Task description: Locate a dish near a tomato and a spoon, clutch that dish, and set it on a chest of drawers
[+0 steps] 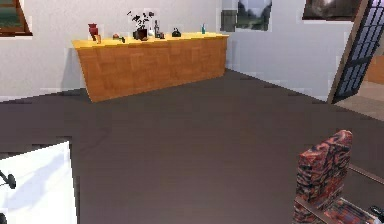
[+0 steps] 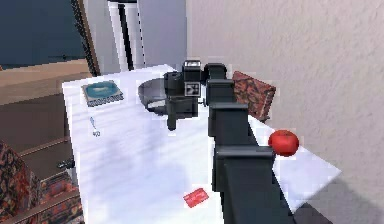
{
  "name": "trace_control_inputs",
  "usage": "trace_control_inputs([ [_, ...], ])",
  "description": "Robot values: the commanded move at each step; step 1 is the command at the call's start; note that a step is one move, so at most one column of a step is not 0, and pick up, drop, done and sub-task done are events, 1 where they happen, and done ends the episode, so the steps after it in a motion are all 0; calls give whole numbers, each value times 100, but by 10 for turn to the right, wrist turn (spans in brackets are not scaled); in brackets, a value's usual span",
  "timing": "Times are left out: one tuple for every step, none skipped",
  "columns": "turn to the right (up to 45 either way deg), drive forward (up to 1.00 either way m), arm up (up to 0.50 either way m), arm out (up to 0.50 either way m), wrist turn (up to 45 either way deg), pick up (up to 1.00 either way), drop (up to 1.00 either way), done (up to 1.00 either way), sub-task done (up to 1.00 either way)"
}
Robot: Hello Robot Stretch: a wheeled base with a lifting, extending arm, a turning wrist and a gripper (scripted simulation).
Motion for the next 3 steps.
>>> trace_control_inputs([
  [0,0,0,0,-450,0,0,0,0],
  [0,0,0,0,-450,0,0,0,0],
  [0,0,0,0,-240,0,0,0,0],
])
